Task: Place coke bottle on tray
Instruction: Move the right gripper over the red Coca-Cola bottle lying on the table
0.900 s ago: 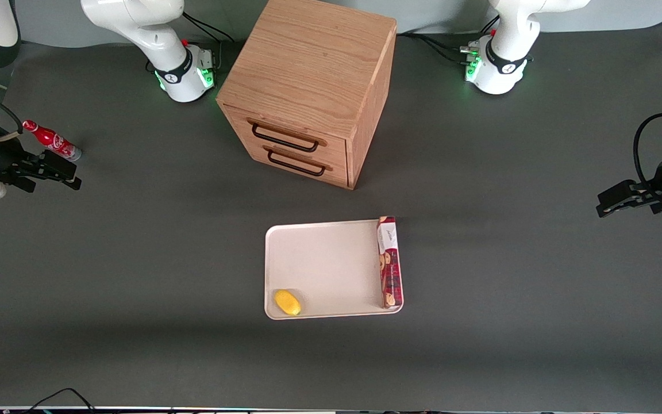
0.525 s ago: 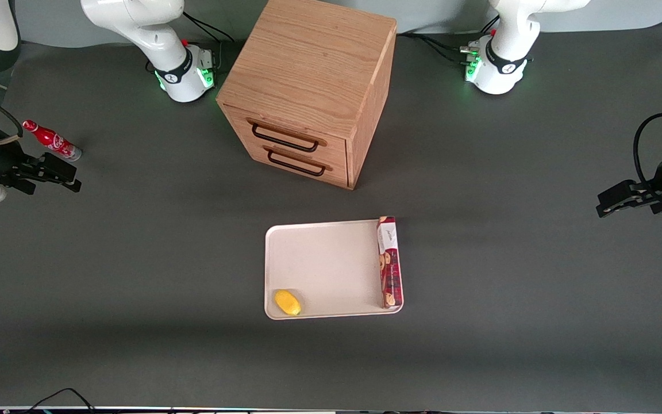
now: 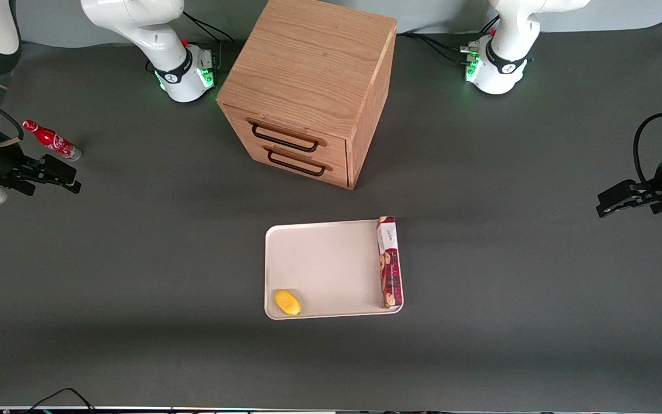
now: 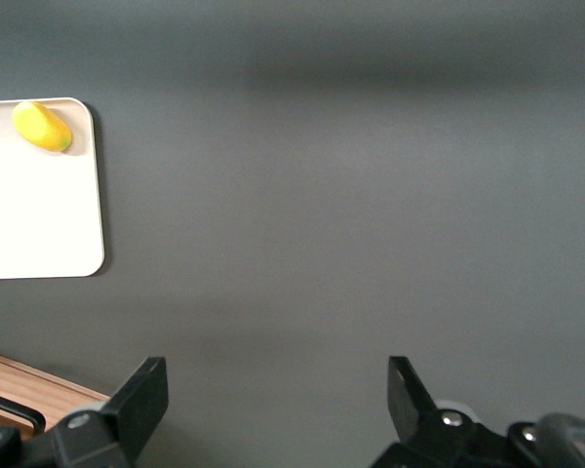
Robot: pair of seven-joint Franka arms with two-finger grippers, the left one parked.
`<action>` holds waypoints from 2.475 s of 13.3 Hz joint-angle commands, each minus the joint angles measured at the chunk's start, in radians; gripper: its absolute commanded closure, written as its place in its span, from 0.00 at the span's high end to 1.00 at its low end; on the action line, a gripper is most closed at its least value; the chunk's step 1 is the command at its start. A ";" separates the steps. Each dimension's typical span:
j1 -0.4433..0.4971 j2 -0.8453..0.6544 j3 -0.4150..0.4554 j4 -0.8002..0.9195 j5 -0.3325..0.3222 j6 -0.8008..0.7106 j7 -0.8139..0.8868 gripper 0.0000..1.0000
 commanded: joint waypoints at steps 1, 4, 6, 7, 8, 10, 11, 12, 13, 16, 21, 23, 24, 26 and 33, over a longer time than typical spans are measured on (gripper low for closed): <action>0.002 0.009 0.000 0.019 -0.013 -0.016 0.011 1.00; 0.002 0.004 0.000 0.016 -0.013 -0.034 0.014 1.00; 0.000 0.002 0.000 0.016 -0.013 -0.036 0.011 1.00; -0.001 0.002 0.000 0.016 -0.013 -0.036 0.011 1.00; -0.001 -0.001 -0.002 0.008 -0.015 -0.036 0.011 1.00; -0.043 -0.011 0.000 -0.039 -0.060 -0.034 0.001 1.00; -0.081 -0.014 0.006 -0.061 -0.089 -0.031 -0.012 1.00; -0.104 -0.018 0.004 -0.084 -0.108 -0.031 -0.051 1.00; -0.139 -0.034 0.006 -0.116 -0.114 -0.029 -0.064 1.00; -0.218 -0.175 0.006 -0.361 -0.125 0.096 -0.107 1.00; -0.447 -0.221 0.007 -0.565 -0.147 0.282 -0.330 1.00; -0.517 -0.243 0.007 -0.662 -0.147 0.360 -0.363 1.00; -0.552 -0.261 0.006 -0.700 -0.147 0.383 -0.378 1.00; -0.647 -0.271 0.006 -0.746 -0.147 0.427 -0.461 1.00; -0.917 -0.235 0.001 -0.802 -0.145 0.519 -0.722 1.00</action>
